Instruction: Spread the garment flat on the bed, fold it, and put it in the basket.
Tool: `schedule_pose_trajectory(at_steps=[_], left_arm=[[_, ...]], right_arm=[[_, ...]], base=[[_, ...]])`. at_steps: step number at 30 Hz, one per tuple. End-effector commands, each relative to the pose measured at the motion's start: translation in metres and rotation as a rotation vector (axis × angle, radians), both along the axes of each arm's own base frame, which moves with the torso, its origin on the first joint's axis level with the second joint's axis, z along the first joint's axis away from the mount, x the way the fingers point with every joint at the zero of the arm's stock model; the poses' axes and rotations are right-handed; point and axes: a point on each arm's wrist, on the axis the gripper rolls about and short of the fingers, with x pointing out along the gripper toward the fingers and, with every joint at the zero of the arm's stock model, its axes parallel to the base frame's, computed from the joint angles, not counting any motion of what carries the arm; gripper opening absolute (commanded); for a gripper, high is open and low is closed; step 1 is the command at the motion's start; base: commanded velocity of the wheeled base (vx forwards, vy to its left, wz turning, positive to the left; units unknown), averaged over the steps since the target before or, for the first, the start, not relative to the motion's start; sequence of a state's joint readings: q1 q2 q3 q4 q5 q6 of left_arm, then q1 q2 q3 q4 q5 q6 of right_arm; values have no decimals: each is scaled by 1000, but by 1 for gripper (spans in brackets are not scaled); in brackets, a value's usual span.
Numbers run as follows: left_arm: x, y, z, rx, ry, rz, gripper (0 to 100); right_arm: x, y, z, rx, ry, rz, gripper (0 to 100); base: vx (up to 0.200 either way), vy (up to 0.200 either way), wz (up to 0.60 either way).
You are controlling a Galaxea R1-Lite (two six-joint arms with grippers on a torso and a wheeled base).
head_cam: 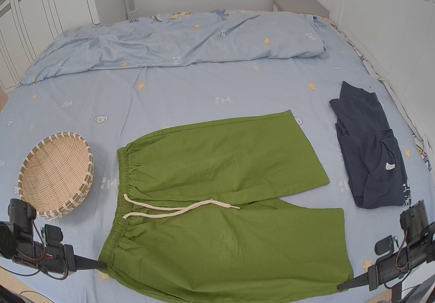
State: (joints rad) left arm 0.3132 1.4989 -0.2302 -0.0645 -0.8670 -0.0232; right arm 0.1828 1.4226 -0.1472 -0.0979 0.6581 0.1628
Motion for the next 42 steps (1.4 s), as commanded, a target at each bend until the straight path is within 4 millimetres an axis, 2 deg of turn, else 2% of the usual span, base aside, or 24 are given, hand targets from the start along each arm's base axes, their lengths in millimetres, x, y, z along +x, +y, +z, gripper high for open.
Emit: schedule_pose_trajectory(at_steps=[1, 4, 6, 12, 13, 15, 17, 18, 19, 20, 21, 22, 23, 27, 38, 42], left_arm=[[18, -13, 68, -38, -98, -5, 0], [29, -11, 83, -45, -128, 8, 0], [36, -10, 85, -45, -128, 8, 0], [70, -2, 92, -62, -110, 35, 0], [70, -2, 92, -62, -110, 35, 0], [88, 1, 94, -74, -98, 45, 0], [99, 3, 98, -79, -98, 53, 0], [99, 3, 98, -79, -98, 53, 0], [109, 6, 103, -85, -106, 66, 0], [109, 6, 103, -85, -106, 66, 0], [119, 8, 109, -96, -112, 81, 0], [119, 8, 109, -96, -112, 81, 0], [128, 9, 116, -111, -115, 95, 0], [136, 8, 121, -122, -118, 100, 0], [160, 11, 131, -114, -135, 98, 0], [166, 12, 127, -114, -128, 97, 0]], right_arm=[[20, 7, 72, 54, -196, 9, 0], [35, 9, 103, 64, -245, 6, 0], [42, 10, 115, 71, -278, 3, 0], [81, 16, 141, 90, -321, -25, 0], [81, 16, 141, 90, -321, -25, 0], [104, 20, 147, 96, -331, -33, 0], [116, 22, 152, 100, -348, -37, 0], [116, 22, 152, 100, -348, -37, 0], [130, 23, 156, 101, -363, -43, 0], [130, 23, 156, 101, -363, -43, 0], [145, 24, 159, 104, -375, -47, 0], [145, 24, 159, 104, -375, -47, 0], [164, 25, 162, 103, -392, -56, 0], [188, 26, 170, 107, -433, -63, 0], [231, 34, 196, 126, -525, -75, 0], [241, 34, 196, 127, -519, -86, 0]], base=[[0, 0, 0], [0, 0, 0], [0, 0, 0], [0, 0, 0], [0, 0, 0], [0, 0, 0], [0, 0, 0], [0, 0, 0], [0, 0, 0], [0, 0, 0], [0, 0, 0], [0, 0, 0], [0, 0, 0], [0, 0, 0], [0, 0, 0], [0, 0, 0]])
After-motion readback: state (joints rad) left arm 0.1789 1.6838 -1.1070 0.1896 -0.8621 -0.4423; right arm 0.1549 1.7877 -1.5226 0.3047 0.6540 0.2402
